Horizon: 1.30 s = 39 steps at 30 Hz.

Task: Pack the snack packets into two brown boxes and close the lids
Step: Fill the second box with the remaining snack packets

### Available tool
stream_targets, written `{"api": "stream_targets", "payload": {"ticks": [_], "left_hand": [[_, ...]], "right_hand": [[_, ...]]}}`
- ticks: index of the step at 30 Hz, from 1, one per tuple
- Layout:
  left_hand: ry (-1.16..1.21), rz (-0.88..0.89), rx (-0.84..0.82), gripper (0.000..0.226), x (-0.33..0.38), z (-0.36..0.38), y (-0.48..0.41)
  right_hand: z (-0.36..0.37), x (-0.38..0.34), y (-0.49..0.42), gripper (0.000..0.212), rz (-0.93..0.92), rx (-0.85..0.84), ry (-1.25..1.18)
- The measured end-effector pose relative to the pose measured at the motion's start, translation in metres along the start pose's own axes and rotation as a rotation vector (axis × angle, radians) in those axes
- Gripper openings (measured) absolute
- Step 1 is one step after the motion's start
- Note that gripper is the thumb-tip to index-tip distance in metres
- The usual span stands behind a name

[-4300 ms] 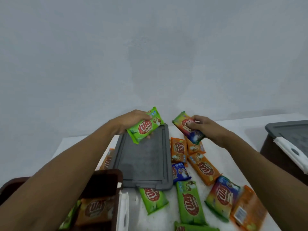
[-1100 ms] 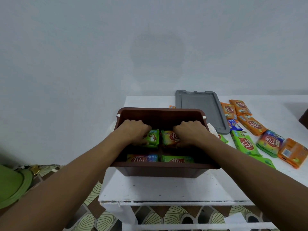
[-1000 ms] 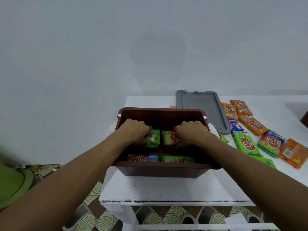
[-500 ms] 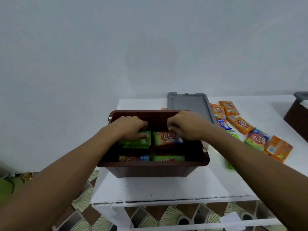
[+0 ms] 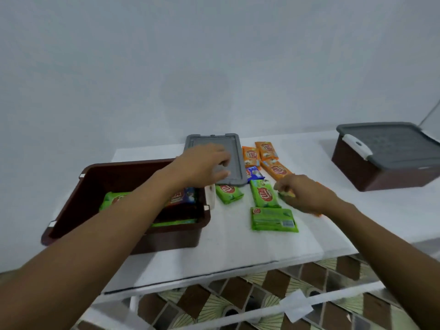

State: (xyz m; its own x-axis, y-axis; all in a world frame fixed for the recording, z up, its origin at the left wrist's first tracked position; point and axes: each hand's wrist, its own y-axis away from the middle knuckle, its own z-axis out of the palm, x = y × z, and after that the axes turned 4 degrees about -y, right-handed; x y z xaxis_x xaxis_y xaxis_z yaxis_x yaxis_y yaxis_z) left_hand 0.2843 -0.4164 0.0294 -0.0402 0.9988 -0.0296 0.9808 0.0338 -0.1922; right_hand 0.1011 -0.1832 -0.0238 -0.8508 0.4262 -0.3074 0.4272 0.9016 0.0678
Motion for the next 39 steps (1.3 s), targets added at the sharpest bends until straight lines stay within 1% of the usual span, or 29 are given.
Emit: {"api": "stream_targets", "payload": {"ticks": [2,3,5,7,9,11,13,15,18,21,23,25,29,31,35,38,39], "left_hand": [[0.031,0.011,-0.07,0.025,0.03,0.01,-0.02],[0.032,0.026,-0.114,0.026,0.041,0.017,-0.027],[0.027,0.05,-0.195,0.028,0.065,0.034,-0.041],[0.038,0.04,-0.273,0.034,0.086,0.053,-0.049],[0.054,0.023,-0.328,0.044,0.103,0.074,-0.053],[0.068,0.011,-0.345,0.057,0.116,0.096,-0.051],[0.134,-0.038,-0.308,0.065,0.126,0.115,-0.046],[0.237,-0.125,-0.213,0.066,0.129,0.128,-0.037],[0.35,-0.176,-0.023,0.059,0.133,0.146,-0.023],[0.409,-0.241,0.124,0.047,0.139,0.156,-0.017],[0.388,-0.242,0.16,0.037,0.141,0.153,-0.022],[0.381,-0.221,0.167,0.029,0.138,0.146,-0.028],[0.43,-0.261,0.171,0.031,0.132,0.136,-0.039],[0.475,-0.294,0.192,0.029,0.133,0.136,-0.043],[0.508,-0.352,0.186,0.029,0.131,0.141,-0.047],[0.531,-0.363,0.155,0.029,0.13,0.139,-0.048],[0.536,-0.368,0.142,0.03,0.13,0.138,-0.049]], "right_hand": [[0.01,0.028,0.015,0.031,0.051,-0.086,0.14],[0.015,0.04,0.02,0.033,0.053,-0.1,0.171],[0.023,0.064,0.028,0.037,0.049,-0.08,0.169],[0.026,0.083,0.035,0.041,0.05,-0.017,0.157],[0.03,0.096,0.04,0.052,0.097,0.019,0.182],[0.037,0.107,0.044,0.067,0.169,0.017,0.156],[0.045,0.12,0.049,0.075,0.2,0.045,0.076],[0.054,0.127,0.053,0.073,0.177,0.153,-0.01],[0.066,0.127,0.059,0.058,0.147,0.33,-0.056],[0.076,0.122,0.063,0.04,0.07,0.434,-0.014],[0.077,0.122,0.067,0.033,0.032,0.49,-0.028],[0.077,0.123,0.069,0.03,-0.004,0.519,-0.025],[0.072,0.124,0.069,0.033,-0.041,0.576,-0.065],[0.068,0.124,0.069,0.042,-0.049,0.568,-0.087],[0.075,0.125,0.068,0.033,-0.064,0.49,-0.022],[0.077,0.123,0.066,0.055,0.023,0.39,-0.055],[0.074,0.121,0.065,0.059,0.064,0.369,-0.08]]}}
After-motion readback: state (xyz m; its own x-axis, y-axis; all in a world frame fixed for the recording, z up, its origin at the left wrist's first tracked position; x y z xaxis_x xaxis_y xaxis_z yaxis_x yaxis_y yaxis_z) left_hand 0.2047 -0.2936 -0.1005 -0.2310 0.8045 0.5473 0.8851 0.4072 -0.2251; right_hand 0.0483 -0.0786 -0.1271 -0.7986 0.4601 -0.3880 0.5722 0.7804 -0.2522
